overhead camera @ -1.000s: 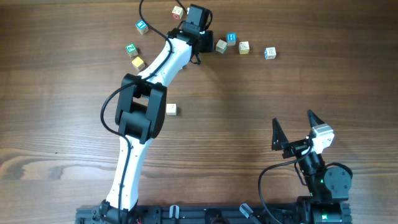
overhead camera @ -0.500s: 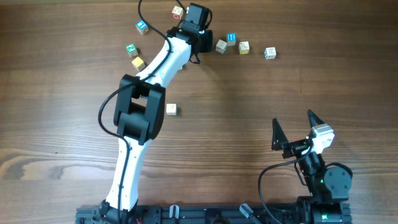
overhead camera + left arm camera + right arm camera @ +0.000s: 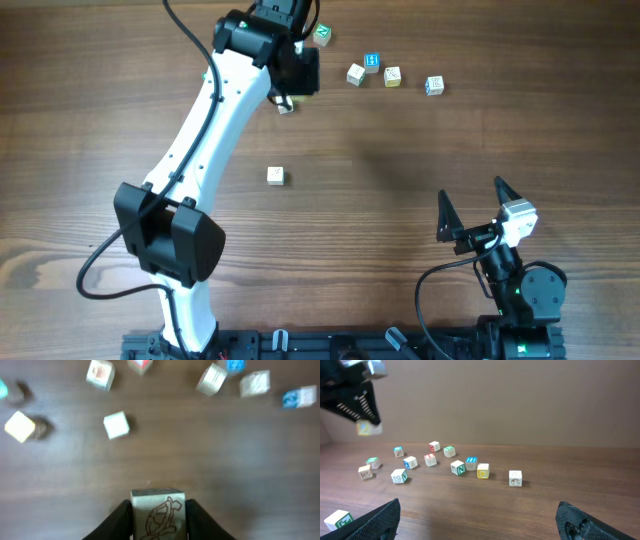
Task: Form a horizontal line
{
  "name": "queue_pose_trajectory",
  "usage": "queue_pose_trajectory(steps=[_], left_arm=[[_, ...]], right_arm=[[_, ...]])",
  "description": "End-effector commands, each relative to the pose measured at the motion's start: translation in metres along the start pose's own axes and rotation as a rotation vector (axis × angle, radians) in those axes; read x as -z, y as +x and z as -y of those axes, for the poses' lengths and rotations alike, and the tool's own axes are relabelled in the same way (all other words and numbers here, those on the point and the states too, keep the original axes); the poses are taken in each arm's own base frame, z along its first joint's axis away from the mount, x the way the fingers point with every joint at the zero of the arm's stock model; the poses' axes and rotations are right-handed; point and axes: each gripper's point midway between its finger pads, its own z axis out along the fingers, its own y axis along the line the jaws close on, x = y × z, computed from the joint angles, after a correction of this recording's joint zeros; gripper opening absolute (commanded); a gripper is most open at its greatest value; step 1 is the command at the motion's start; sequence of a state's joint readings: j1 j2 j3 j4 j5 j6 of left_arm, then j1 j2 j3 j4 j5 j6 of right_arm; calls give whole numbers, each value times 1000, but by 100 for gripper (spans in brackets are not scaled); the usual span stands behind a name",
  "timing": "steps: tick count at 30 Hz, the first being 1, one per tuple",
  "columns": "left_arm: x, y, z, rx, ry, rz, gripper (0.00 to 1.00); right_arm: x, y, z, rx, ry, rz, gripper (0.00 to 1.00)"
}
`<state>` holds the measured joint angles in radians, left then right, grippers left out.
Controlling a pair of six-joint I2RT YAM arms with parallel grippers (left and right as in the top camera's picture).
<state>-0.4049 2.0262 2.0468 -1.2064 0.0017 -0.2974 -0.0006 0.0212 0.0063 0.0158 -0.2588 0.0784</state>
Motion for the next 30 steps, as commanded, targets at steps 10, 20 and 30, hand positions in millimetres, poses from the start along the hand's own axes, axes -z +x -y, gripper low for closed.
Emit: queue_pose_trajectory(steps=[10,20,30], left_arm=[[-19,82,-7,-11,-31,-301,36],[-80,110,13,19,-57,-265,40],[-109,103,24,38,-47,-230,25]], right_arm=[[0,-2,-3,0,-15,10,100],[0,-2,-3,0,-15,10,100],[0,-2,-3,0,-15,10,100]])
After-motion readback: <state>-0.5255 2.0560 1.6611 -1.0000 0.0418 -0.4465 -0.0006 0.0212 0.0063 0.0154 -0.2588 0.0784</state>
